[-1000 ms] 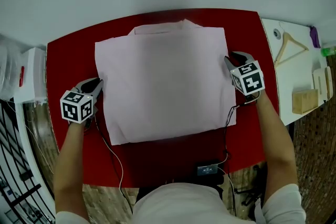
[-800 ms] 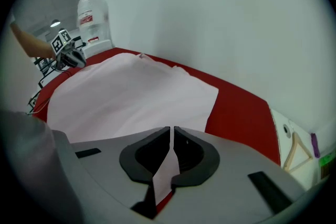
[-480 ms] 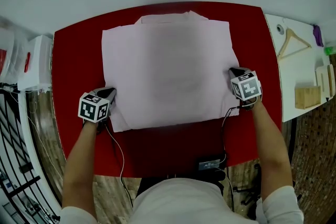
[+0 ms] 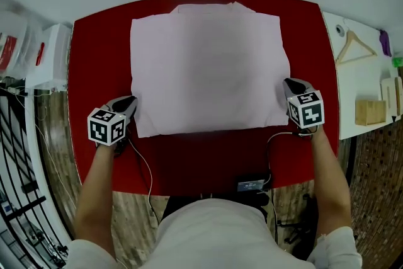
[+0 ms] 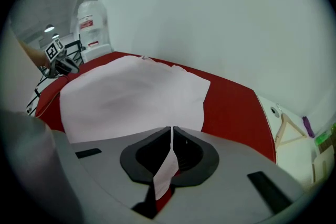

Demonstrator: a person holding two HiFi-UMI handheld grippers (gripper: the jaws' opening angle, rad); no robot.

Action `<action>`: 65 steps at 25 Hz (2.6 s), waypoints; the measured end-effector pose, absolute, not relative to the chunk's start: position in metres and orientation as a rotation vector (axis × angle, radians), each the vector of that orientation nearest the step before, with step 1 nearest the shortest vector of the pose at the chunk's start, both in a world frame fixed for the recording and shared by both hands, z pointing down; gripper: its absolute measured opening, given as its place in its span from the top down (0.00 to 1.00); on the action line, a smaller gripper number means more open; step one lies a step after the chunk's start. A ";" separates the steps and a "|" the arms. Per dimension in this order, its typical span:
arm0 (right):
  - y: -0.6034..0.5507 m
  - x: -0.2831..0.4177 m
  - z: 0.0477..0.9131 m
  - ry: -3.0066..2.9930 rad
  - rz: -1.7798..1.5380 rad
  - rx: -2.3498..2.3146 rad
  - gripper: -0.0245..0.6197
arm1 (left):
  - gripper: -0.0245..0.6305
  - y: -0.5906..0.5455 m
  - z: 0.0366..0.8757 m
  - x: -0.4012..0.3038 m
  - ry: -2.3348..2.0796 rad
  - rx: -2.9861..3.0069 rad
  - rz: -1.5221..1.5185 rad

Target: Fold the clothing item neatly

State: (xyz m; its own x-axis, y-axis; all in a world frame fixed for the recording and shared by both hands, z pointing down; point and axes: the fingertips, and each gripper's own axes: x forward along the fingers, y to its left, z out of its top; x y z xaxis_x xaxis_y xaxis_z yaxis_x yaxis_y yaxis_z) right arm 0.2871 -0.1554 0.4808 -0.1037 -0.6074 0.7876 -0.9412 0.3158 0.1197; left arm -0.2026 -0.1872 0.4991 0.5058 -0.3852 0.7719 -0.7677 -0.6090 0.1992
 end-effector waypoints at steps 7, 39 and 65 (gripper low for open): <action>-0.089 0.265 0.481 -1.869 0.589 1.334 0.87 | 0.80 -0.118 0.502 -0.217 -0.930 2.108 0.815; -0.013 0.317 0.517 -1.738 0.793 1.491 0.92 | 0.95 -0.068 0.541 -0.244 -1.080 1.963 0.885; -0.010 0.314 0.498 -1.816 0.668 1.561 0.81 | 0.94 -0.034 0.489 -0.223 -1.144 2.056 0.651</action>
State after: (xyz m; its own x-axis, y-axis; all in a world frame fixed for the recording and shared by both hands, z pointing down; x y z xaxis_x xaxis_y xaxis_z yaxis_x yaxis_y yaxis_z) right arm 0.3139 -0.0104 0.4976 -0.0859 -0.6581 0.7480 -0.9860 0.1638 0.0308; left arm -0.2231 -0.0336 0.4889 0.4870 -0.5249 0.6981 -0.8683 -0.3772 0.3221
